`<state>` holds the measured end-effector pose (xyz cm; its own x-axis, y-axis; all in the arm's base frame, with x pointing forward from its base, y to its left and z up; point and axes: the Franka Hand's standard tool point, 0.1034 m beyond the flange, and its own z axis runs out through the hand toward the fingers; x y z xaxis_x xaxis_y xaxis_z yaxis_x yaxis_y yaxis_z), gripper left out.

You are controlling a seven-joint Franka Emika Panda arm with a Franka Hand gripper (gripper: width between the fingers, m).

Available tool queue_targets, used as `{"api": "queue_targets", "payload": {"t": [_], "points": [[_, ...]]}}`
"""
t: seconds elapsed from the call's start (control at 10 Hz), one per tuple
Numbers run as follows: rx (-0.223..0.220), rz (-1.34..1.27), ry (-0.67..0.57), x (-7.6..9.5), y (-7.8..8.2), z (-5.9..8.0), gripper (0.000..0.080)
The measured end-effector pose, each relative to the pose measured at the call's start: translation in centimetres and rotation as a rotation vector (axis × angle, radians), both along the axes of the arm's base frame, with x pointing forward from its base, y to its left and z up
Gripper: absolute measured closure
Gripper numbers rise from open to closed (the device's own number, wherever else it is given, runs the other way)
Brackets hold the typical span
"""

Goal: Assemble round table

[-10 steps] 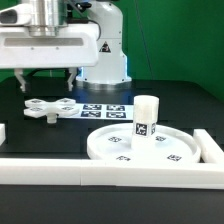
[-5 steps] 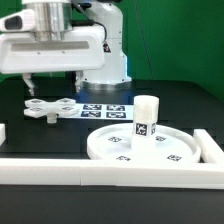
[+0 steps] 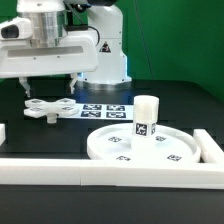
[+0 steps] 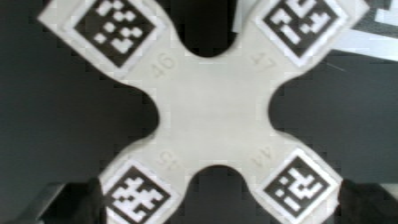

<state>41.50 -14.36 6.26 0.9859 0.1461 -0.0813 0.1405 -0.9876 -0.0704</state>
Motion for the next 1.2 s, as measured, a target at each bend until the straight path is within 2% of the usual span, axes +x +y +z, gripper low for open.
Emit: {"api": "queue_targets", "payload": {"t": [0.2, 0.5, 0.7, 1.2], "points": [[0.000, 0.002, 0.000, 0.0, 0.1, 0.0, 0.0151], [-0.051, 0.024, -0.055, -0.5, -0.1, -1.0, 0.0151], [-0.064, 0.025, -0.061, -0.9, -0.7, -1.6, 0.0151], [-0.058, 0.045, -0.051, -0.9, 0.4, -1.8, 0.0151]]}}
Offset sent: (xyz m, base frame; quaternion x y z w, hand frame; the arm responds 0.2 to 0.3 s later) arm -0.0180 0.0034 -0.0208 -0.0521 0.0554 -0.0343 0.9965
